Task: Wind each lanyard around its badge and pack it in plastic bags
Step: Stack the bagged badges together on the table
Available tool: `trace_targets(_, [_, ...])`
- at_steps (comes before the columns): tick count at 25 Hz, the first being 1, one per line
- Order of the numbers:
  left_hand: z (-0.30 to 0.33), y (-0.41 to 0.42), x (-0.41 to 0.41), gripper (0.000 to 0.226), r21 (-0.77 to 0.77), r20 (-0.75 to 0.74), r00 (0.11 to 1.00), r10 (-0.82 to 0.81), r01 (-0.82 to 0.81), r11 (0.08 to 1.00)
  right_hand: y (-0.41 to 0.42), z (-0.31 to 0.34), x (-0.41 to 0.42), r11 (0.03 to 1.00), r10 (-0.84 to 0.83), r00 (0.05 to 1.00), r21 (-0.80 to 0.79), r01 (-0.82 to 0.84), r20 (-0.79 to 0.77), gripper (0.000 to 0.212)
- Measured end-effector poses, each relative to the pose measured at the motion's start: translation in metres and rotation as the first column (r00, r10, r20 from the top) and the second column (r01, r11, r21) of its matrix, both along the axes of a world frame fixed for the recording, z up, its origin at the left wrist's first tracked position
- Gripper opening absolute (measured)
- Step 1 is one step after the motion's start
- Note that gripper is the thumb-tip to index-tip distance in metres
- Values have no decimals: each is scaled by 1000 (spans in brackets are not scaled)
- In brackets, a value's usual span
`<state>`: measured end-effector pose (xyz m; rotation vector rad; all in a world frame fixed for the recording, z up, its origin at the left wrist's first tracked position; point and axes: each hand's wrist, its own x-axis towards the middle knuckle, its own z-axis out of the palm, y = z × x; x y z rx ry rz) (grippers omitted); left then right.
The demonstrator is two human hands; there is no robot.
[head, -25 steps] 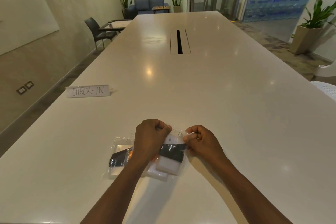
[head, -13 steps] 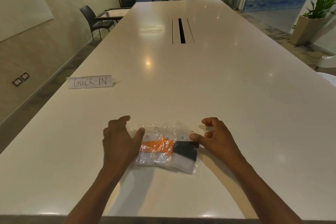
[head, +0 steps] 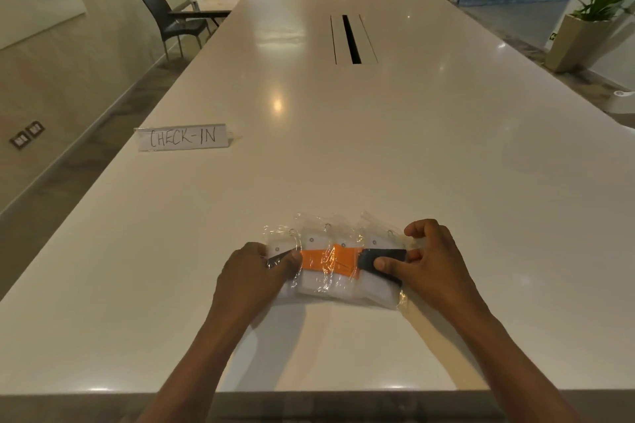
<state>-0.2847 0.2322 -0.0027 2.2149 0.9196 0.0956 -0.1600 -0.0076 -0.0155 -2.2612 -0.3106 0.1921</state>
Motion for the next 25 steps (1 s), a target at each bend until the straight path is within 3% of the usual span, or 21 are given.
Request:
trace_targets(2, [-2, -2, 2, 39, -73, 64, 998, -6, 10, 997, 5, -1, -6, 1000, -9, 1000, 27, 8, 13, 59])
trace_targets(6, [-1, -9, 7, 56, -171, 140, 989, -48, 72, 983, 12, -3, -15, 999, 25, 999, 36, -26, 28, 47])
trace_targets(9, [1, -19, 9, 63, -392, 219, 976, -18, 105, 914, 15, -4, -20, 997, 55, 998, 53, -57, 40, 47])
trace_targets(15, [-10, -41, 5, 84, -648, 317, 931, 181, 74, 758, 17, -4, -23, 988, 134, 988, 64, -139, 81, 53])
trace_targets(17, [-10, -44, 6, 87, -681, 341, 911, 233, 69, 729, 20, -4, -23, 980, 168, 982, 90, -175, 89, 51])
trace_targets(25, [4, -17, 5, 80, -625, 464, 837, 290, 76, 777, 64, 9, -16, 925, 249, 962, 265, -271, 114, 50])
